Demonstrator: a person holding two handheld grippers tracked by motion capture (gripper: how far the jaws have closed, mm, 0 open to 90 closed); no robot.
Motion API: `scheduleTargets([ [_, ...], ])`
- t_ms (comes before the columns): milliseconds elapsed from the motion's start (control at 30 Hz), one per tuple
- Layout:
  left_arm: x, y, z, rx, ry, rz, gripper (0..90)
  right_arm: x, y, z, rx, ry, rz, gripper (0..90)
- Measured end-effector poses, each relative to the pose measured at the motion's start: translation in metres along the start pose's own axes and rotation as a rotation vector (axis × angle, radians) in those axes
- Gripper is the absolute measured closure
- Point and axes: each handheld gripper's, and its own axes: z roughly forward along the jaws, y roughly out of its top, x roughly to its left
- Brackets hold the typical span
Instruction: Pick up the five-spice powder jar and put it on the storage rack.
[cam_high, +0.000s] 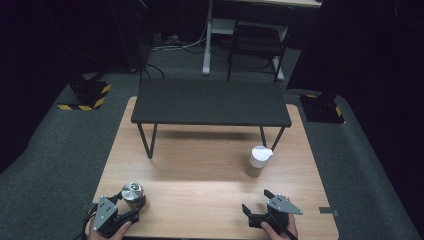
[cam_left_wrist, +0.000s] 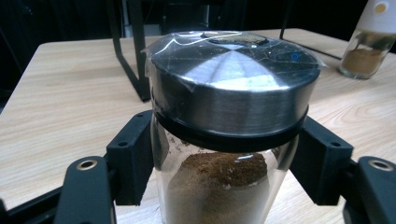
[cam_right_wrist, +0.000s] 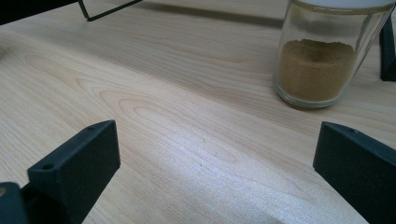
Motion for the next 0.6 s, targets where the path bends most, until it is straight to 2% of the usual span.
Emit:
scheduleTargets([
  [267, -0.010, 0.011, -0.002, -0.036, -0.025, 0.014, 31.0, 0.000, -0.001, 0.000, -0.005, -0.003, 0.003, 0.2],
  [433, -0.015, 0.020, 0.000, -0.042, -0.035, 0.011, 31.0, 0.000, -0.002, -0.001, -0.009, -0.004, 0.009, 0.2],
  [600, -0.020, 0.031, 0.005, -0.039, -0.037, 0.030, 31.0, -0.001, -0.002, -0.001, -0.011, -0.002, 0.016, 0.1],
])
